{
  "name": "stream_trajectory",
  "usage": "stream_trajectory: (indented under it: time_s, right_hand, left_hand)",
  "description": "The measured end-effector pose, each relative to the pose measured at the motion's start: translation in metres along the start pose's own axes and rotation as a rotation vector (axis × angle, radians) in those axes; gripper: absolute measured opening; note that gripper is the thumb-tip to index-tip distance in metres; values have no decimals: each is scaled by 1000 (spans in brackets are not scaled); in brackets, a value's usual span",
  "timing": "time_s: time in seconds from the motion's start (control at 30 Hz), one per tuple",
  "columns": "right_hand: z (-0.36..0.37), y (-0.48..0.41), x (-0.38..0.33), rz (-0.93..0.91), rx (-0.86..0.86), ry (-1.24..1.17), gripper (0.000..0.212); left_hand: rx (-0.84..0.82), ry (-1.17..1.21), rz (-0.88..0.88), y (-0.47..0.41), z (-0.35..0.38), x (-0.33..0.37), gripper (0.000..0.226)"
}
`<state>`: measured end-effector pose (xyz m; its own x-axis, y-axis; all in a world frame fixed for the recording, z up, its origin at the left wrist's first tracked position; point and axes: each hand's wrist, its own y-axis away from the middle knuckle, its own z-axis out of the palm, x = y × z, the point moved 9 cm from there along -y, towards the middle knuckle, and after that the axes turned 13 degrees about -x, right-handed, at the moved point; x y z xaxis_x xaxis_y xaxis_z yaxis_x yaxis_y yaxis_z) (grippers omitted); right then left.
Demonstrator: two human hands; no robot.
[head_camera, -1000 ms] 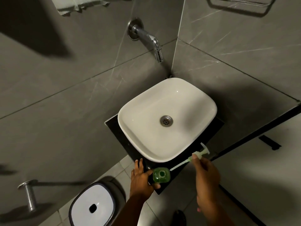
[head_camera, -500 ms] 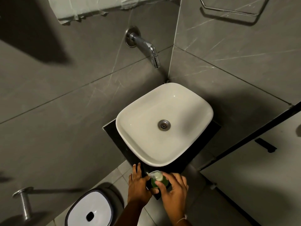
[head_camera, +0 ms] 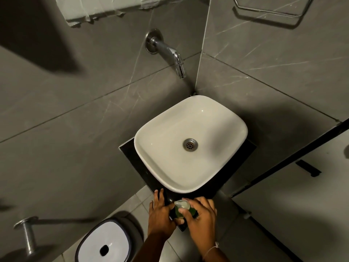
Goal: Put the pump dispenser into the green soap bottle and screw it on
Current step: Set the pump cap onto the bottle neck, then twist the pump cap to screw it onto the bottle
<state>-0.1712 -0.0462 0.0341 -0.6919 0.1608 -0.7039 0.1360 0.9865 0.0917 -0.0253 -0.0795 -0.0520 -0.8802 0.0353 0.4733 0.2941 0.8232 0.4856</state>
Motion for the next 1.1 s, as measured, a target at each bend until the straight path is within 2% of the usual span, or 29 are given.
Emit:
stream_trajectory:
  time_s: [0.07,0.23,0.37,0.47,0.6,0.83,0.97,1.1]
  right_hand:
    - [0,1,2,1,33,-24,31]
    - [1,1,1,74,77,-87,43]
    - [1,3,4,6,10,-41,52]
    - [-3,3,10,14,16,-29,38]
    - [-1,-2,10,113,47,-22,51]
    - [3,1,17,39,-13,-47,36]
    - [1,-3,12,123,46,-21,52]
    - [4,-2,12,62,-31,-13,49]
  left_hand:
    - [-4,-15,-2,-1,0,-1,50]
    - [20,4,8,0,0,-1,37]
    - [27,0,15,-1,1,-3,47]
    - [15,-11,6,-2,4,-3,59]
    - [29,6,0,-2,3,-4,51]
    - [31,-8,12,-2,3,-3,60]
    - [39,-15,6,-1,1,-3,49]
    - [38,-38,6,-1,0,-2,51]
